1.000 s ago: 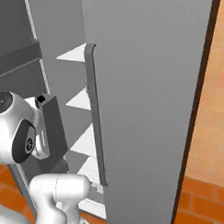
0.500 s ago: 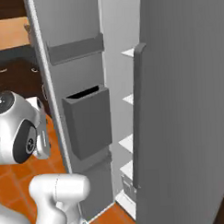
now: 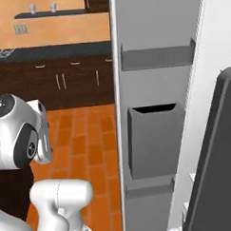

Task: Take the meat container that has the fish and place it on the second highest rack of the freezer. Then take the vegetable container that has the lemon and garlic and place it on the highest rack of the freezer.

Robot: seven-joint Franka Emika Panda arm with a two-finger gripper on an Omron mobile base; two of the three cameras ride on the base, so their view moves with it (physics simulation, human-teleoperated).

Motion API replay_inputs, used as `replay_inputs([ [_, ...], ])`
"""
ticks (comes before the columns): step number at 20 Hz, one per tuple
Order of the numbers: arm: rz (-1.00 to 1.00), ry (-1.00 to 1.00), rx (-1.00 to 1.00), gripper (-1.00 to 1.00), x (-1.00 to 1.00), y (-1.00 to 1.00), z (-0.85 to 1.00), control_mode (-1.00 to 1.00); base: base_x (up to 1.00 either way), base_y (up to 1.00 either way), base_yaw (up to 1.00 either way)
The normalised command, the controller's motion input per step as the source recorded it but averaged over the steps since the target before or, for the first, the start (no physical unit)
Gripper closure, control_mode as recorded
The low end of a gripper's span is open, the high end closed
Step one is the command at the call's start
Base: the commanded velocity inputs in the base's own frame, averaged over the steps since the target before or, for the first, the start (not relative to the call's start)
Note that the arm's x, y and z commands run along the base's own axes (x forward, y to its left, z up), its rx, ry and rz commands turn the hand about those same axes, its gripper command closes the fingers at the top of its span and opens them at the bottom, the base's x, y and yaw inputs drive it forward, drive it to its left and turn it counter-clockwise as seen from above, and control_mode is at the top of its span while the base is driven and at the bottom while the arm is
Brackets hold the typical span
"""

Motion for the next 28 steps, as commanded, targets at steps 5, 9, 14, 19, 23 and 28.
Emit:
replay_inputs([
  [5, 0.0, 0.0, 0.0, -1.0, 0.0, 0.0, 0.0, 1.0, 0.2, 0.01, 0.6],
  [9, 0.0, 0.0, 0.0, -1.0, 0.0, 0.0, 0.0, 1.0, 0.95, 0.0, 0.21],
  [14, 0.0, 0.0, 0.0, -1.0, 0.0, 0.0, 0.0, 1.0, 1.0, 0.0, -0.01],
  [19, 0.0, 0.0, 0.0, -1.0, 0.0, 0.0, 0.0, 1.0, 1.0, 0.0, -0.3],
  [23, 0.0, 0.0, 0.0, -1.0, 0.0, 0.0, 0.0, 1.0, 1.0, 0.17, -0.48],
  [28, 0.0, 0.0, 0.0, -1.0, 0.0, 0.0, 0.0, 1.0, 1.0, 0.32, -0.47],
])
